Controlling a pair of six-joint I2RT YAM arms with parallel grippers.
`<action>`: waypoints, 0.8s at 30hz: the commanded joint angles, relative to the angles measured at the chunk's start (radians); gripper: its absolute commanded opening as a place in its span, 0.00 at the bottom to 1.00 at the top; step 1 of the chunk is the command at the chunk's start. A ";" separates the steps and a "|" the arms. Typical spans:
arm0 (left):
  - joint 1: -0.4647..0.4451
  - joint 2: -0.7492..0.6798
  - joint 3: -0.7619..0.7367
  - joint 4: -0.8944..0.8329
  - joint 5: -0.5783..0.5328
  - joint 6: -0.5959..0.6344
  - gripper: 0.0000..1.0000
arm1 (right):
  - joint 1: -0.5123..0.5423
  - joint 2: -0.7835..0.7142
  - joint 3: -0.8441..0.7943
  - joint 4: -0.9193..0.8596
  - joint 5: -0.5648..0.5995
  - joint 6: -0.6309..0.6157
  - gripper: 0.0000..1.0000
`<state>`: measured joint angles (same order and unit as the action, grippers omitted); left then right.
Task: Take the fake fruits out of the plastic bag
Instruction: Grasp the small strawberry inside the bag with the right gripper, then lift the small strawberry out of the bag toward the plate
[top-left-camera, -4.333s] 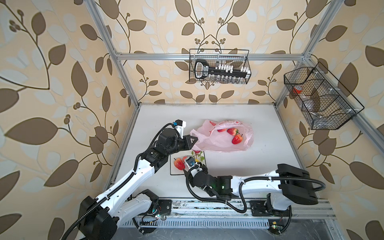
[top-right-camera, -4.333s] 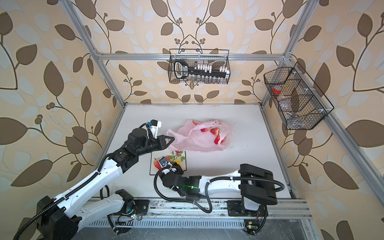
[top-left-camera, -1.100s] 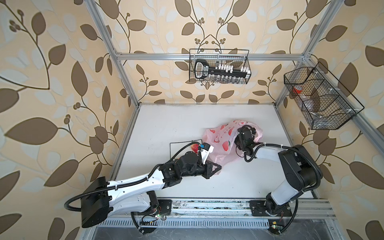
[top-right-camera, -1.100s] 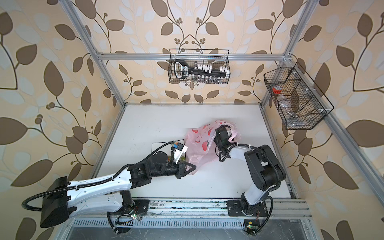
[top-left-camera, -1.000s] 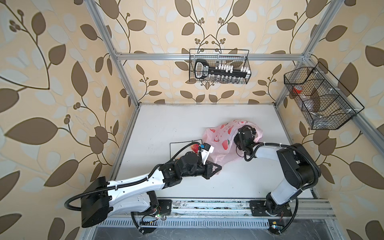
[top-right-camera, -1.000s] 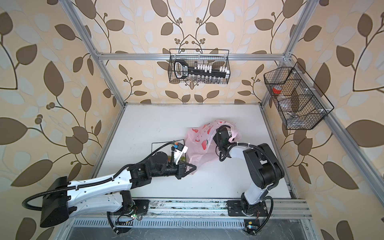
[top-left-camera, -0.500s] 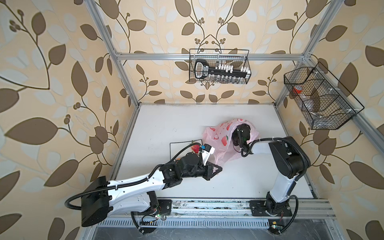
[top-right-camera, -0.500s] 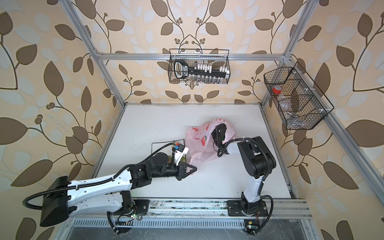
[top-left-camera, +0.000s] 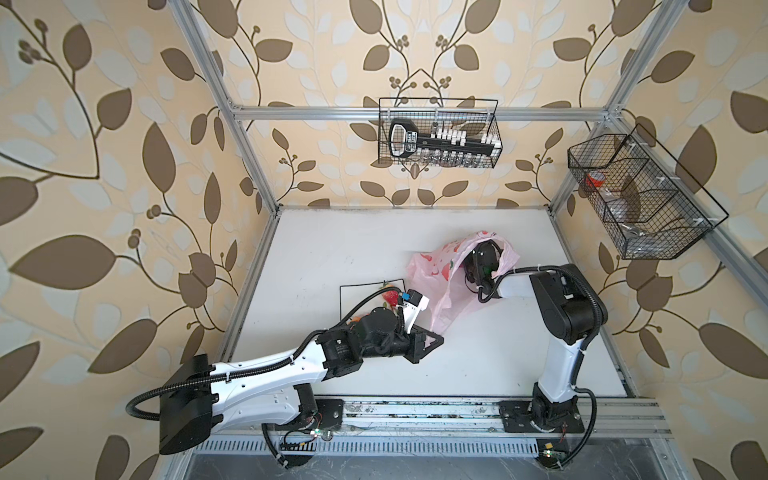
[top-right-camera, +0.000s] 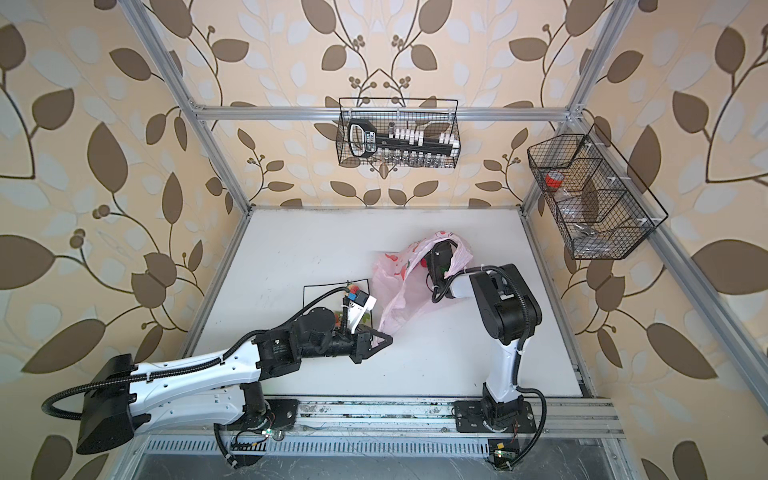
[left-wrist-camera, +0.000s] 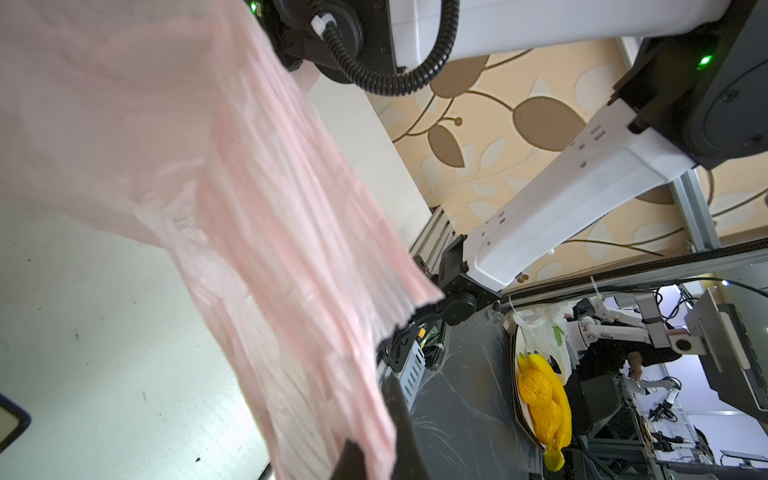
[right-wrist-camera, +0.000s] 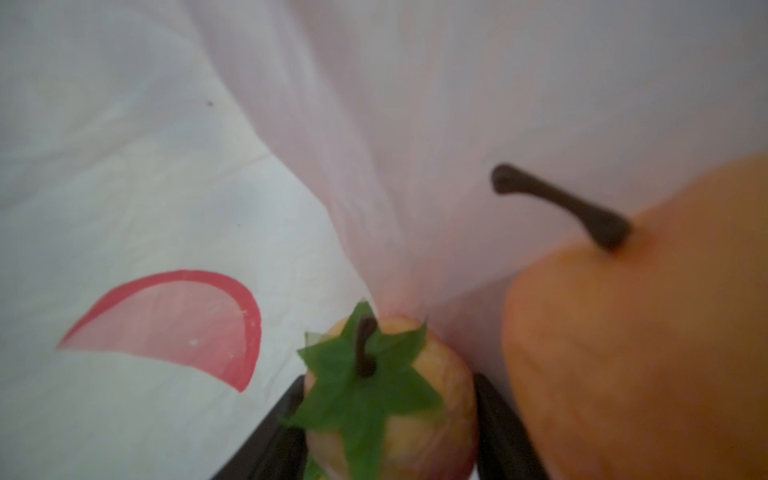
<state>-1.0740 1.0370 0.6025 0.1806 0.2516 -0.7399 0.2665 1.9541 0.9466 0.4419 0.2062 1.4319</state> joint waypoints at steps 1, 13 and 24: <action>-0.009 -0.055 0.014 -0.021 -0.030 0.005 0.00 | -0.014 0.045 0.011 -0.063 -0.001 0.059 0.50; -0.009 -0.097 -0.014 -0.060 -0.151 -0.002 0.00 | -0.016 -0.101 -0.072 -0.004 -0.095 -0.051 0.39; -0.009 -0.056 0.038 -0.124 -0.252 0.009 0.00 | -0.007 -0.338 -0.265 0.028 -0.171 -0.159 0.39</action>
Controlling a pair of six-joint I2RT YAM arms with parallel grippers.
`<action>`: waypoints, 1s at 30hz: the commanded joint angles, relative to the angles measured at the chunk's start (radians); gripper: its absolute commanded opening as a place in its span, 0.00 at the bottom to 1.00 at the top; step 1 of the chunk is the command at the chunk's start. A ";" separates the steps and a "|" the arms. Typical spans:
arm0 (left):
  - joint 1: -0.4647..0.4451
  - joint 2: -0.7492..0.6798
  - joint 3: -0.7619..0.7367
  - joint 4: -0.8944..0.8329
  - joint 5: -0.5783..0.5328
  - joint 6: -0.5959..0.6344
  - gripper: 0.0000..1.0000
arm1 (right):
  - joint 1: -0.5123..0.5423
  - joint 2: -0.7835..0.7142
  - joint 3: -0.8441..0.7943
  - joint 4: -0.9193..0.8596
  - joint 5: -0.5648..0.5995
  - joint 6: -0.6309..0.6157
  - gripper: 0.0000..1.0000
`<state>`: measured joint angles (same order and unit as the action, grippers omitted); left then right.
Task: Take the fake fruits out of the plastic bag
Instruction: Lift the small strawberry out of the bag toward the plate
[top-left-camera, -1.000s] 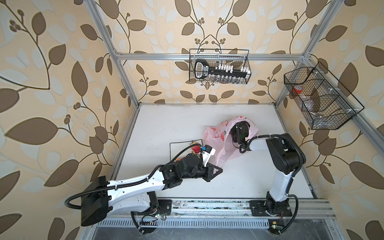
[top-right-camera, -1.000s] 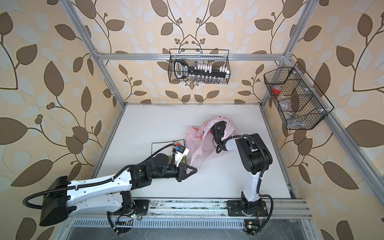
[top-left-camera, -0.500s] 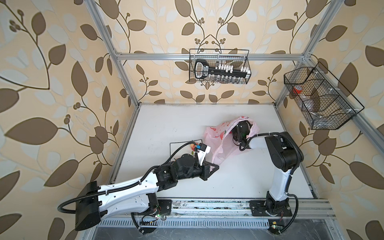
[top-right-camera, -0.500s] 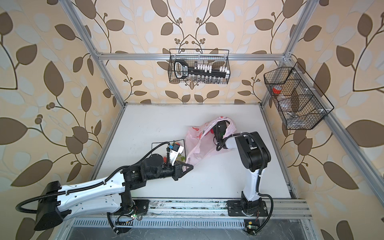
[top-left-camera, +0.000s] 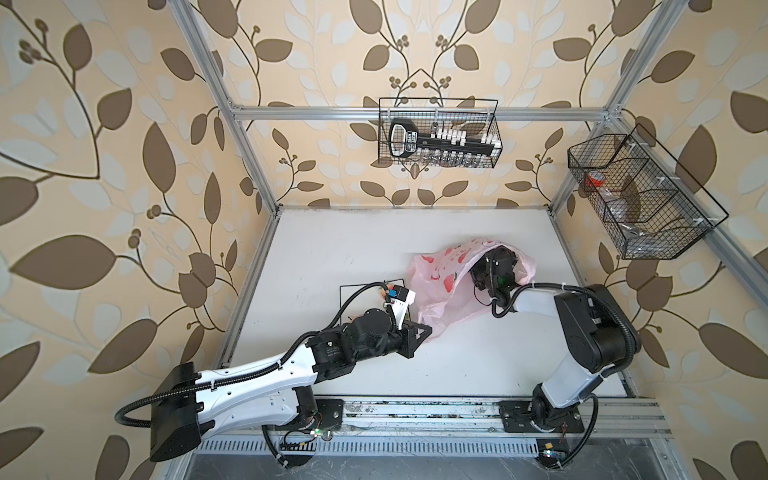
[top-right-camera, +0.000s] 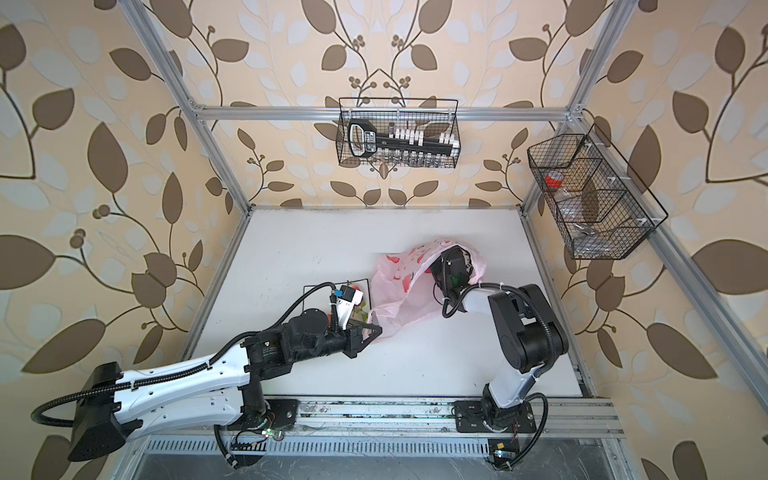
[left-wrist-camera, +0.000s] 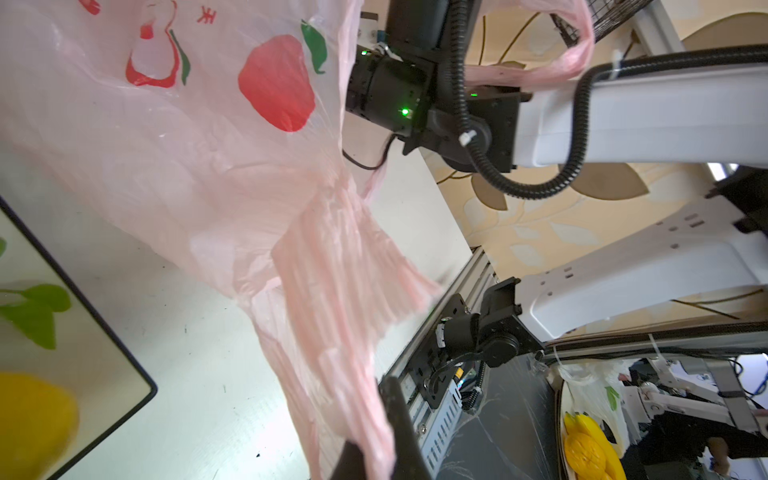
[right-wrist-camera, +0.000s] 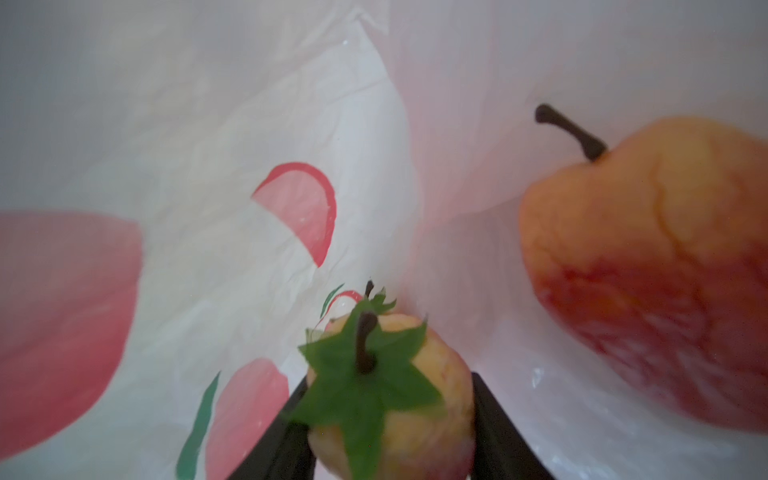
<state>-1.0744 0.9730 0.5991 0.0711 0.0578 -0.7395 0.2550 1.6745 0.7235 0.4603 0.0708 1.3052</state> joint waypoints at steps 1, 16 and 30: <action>-0.008 0.012 0.049 -0.021 -0.068 0.011 0.00 | 0.007 -0.081 -0.053 0.000 -0.034 -0.048 0.39; 0.039 0.044 0.170 -0.083 -0.142 0.081 0.00 | 0.156 -0.470 -0.210 -0.241 0.078 -0.246 0.41; 0.208 0.047 0.160 -0.116 0.026 0.103 0.00 | 0.192 -0.897 -0.271 -0.474 -0.117 -0.544 0.41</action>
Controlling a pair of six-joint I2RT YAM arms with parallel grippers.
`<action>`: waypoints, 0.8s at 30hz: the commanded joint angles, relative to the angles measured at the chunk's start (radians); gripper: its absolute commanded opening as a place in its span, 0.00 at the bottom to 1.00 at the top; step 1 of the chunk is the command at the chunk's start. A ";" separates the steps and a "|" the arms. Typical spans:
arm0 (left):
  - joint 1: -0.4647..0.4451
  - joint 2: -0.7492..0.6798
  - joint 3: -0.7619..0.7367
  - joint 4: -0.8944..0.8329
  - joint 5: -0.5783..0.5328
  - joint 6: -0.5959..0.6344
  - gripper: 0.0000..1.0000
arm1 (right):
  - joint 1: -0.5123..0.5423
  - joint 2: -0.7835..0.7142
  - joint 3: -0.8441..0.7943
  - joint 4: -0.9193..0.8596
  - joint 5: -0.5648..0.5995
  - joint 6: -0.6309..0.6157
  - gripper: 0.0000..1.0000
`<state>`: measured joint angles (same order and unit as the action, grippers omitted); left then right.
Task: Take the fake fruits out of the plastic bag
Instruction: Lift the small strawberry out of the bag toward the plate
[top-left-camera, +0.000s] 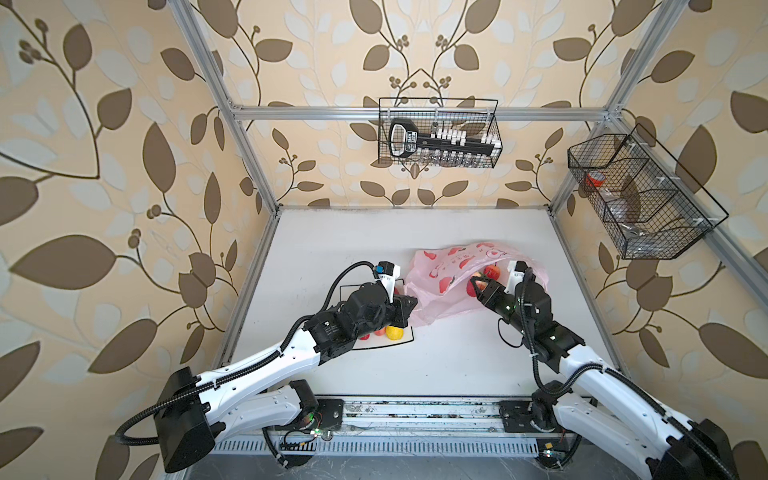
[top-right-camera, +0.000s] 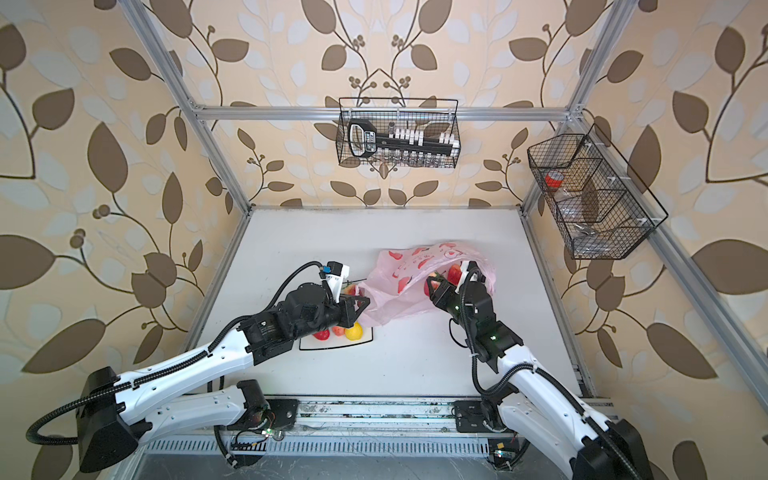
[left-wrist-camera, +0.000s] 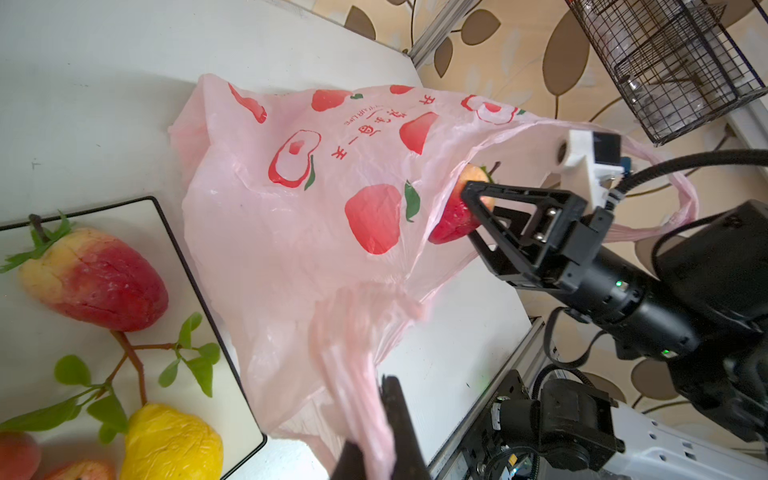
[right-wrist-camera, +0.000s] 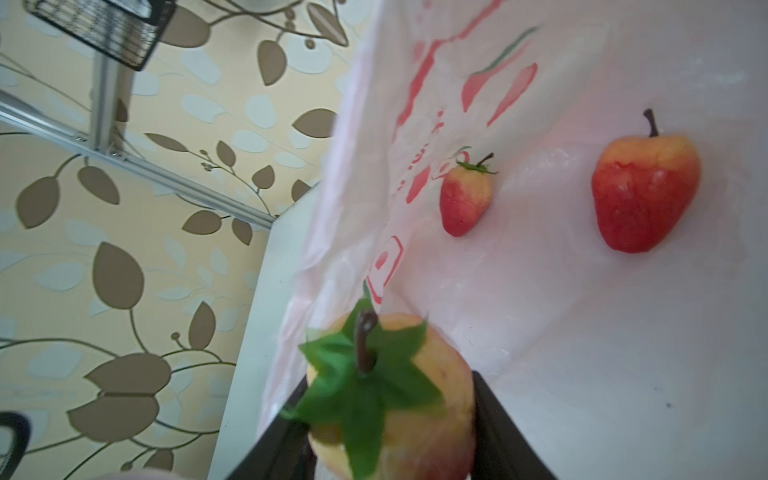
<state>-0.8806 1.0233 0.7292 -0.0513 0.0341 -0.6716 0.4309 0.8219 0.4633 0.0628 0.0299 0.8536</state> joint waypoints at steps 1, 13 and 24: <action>0.020 0.002 0.034 0.008 0.058 0.039 0.00 | 0.026 -0.060 -0.011 -0.082 -0.090 -0.099 0.41; 0.170 0.121 0.133 -0.015 0.192 0.110 0.00 | 0.306 -0.105 0.037 -0.122 -0.015 -0.215 0.41; 0.276 0.265 0.211 -0.028 0.241 0.137 0.14 | 0.422 -0.003 0.075 -0.042 0.033 -0.244 0.41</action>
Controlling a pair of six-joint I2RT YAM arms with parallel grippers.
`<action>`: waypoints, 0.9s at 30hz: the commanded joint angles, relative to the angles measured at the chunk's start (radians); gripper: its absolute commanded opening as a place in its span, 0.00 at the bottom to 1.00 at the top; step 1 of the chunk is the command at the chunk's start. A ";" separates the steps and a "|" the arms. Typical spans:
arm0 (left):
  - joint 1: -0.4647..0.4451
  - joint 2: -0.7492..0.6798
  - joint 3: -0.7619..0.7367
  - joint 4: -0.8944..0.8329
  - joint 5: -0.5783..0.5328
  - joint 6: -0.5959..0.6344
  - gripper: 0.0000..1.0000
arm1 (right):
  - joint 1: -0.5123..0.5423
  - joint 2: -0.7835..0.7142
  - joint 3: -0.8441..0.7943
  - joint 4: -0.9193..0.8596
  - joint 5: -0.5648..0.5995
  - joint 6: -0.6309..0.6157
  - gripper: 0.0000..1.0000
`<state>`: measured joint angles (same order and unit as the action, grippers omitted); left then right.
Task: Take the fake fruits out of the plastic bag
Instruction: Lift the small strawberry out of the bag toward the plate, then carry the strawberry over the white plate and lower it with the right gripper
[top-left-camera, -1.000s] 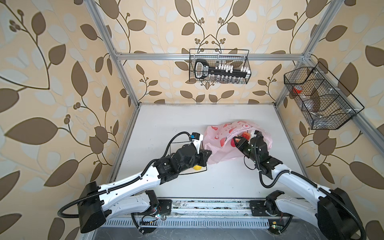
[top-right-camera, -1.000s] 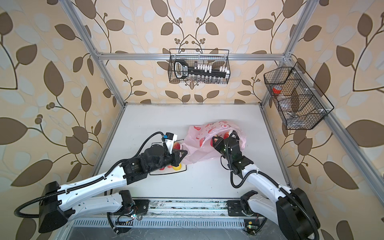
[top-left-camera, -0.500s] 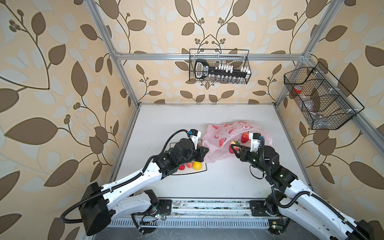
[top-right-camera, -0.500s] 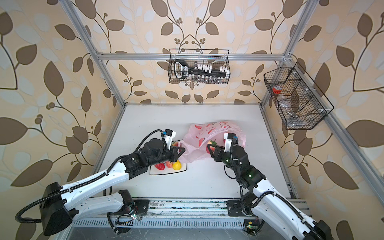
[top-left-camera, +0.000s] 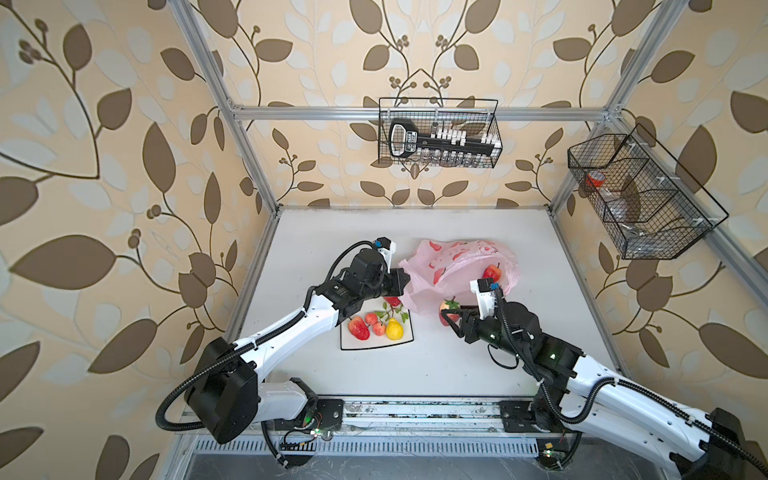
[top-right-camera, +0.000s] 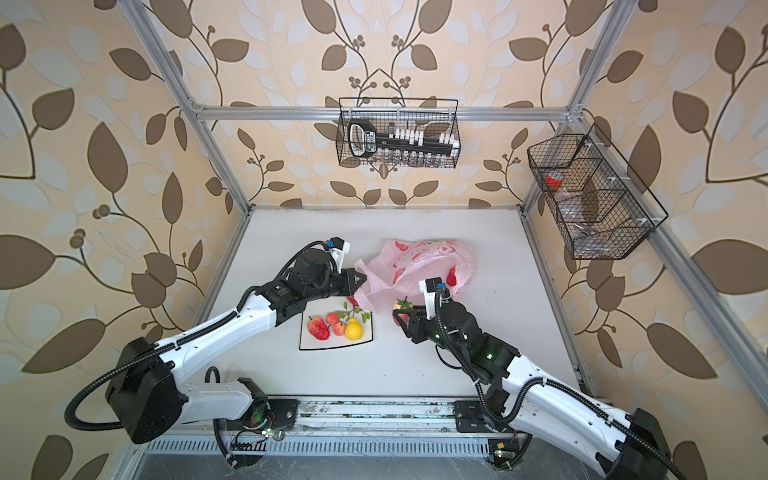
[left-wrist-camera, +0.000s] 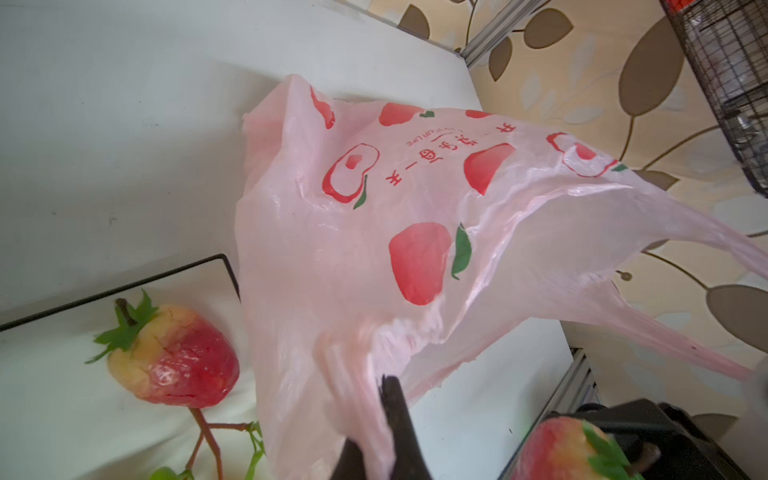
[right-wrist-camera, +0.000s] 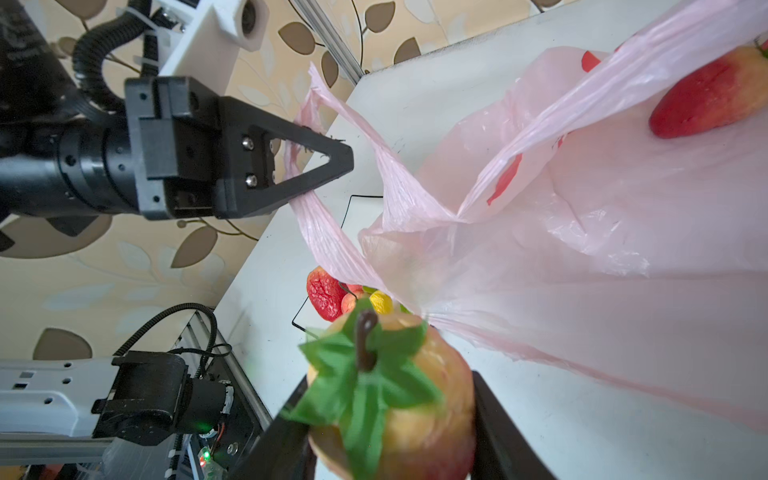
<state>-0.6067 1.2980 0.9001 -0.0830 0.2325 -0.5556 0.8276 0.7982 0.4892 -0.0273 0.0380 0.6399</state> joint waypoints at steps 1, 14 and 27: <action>0.002 -0.016 0.034 0.003 0.051 0.020 0.19 | 0.038 0.034 0.058 0.049 0.037 -0.036 0.41; 0.001 -0.317 -0.106 -0.140 0.055 -0.043 0.99 | 0.061 0.069 0.098 0.088 0.063 -0.057 0.40; 0.001 -0.657 -0.118 -0.483 -0.317 -0.079 0.99 | 0.070 0.153 0.311 0.151 -0.124 -0.130 0.40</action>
<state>-0.6079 0.6891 0.7944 -0.4686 0.0563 -0.6113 0.8906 0.9241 0.7441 0.0822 -0.0254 0.5442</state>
